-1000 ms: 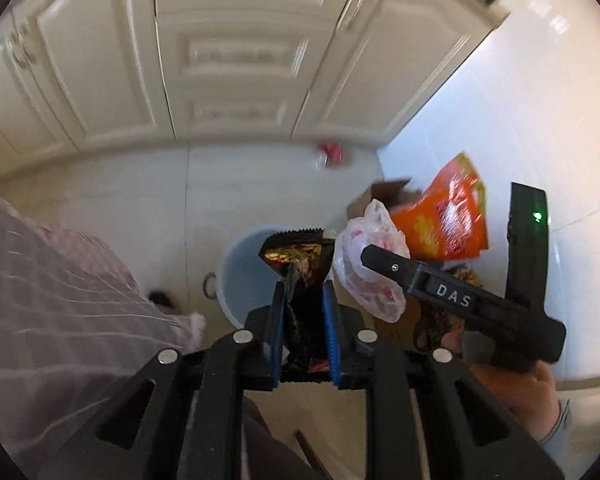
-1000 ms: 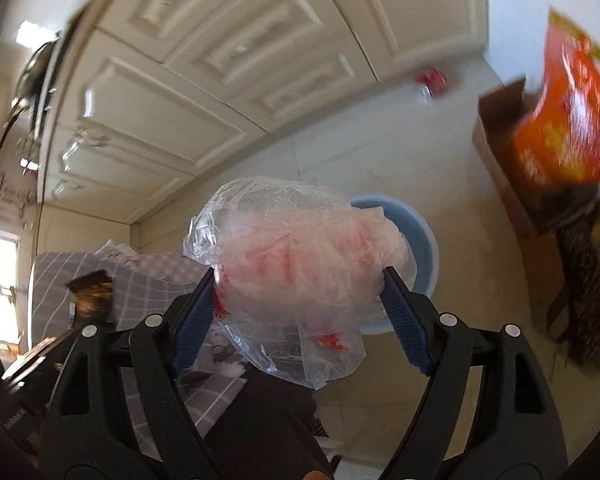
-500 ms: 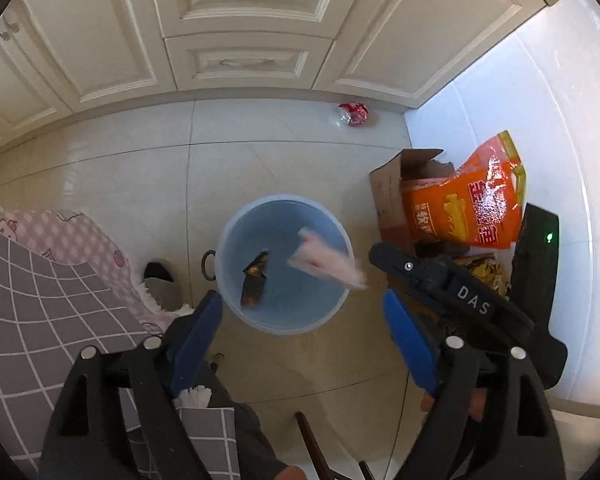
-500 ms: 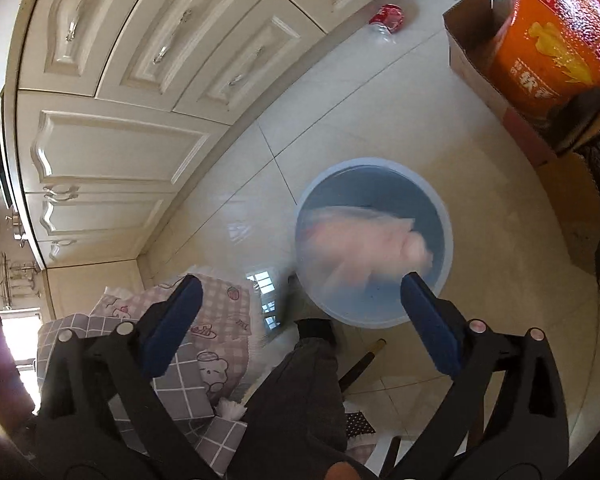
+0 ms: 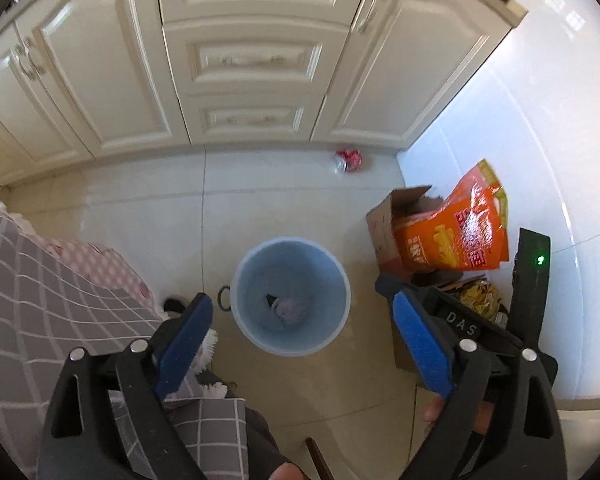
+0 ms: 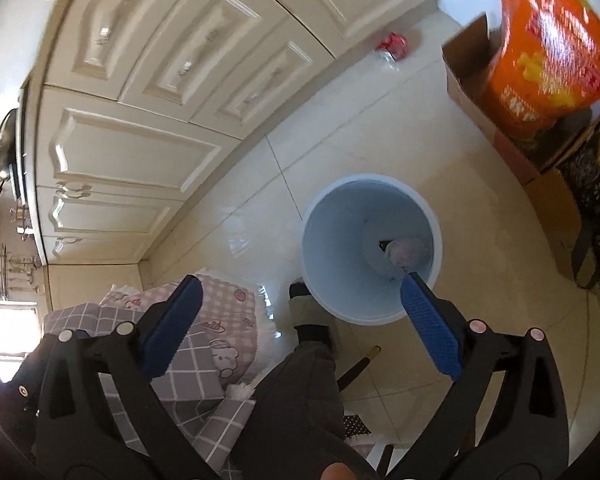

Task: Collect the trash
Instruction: 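Return both open tools to the table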

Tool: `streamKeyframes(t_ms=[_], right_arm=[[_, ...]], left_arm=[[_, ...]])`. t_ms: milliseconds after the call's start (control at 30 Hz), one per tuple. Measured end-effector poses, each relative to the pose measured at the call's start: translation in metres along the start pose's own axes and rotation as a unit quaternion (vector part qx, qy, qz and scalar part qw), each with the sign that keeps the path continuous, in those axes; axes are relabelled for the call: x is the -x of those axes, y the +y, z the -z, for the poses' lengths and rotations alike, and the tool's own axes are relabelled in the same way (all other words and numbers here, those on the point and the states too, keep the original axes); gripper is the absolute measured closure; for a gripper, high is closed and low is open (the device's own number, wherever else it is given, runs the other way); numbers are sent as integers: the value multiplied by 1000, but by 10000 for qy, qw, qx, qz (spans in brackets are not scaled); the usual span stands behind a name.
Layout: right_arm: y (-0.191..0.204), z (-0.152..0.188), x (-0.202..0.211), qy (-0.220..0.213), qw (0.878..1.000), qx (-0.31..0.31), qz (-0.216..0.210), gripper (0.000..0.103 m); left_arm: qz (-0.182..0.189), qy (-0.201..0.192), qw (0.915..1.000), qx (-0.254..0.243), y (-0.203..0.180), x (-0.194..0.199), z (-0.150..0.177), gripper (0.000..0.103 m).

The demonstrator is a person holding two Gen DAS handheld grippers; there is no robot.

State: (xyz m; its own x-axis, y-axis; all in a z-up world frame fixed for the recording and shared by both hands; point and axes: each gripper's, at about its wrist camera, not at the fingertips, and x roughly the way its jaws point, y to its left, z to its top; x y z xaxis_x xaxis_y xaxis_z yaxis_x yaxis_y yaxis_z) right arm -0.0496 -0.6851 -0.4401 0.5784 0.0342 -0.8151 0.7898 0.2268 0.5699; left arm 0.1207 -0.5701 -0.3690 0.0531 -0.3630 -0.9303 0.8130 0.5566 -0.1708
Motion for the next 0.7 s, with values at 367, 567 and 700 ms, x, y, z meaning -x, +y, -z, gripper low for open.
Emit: streamKeyframes(t_ms=[367, 567, 700], right_arm=[[105, 36, 107, -839, 9880, 1146, -599, 6], [163, 69, 144, -1031, 9741, 1752, -988, 6], [202, 96, 160, -1023, 9617, 2216, -1247, 6]], left_arm=[[-203, -1526, 9880, 120, 20, 143, 35, 13], [-463, -2191, 9744, 204, 46, 212, 65, 13], [-710, -2552, 9637, 325, 68, 252, 88, 13]])
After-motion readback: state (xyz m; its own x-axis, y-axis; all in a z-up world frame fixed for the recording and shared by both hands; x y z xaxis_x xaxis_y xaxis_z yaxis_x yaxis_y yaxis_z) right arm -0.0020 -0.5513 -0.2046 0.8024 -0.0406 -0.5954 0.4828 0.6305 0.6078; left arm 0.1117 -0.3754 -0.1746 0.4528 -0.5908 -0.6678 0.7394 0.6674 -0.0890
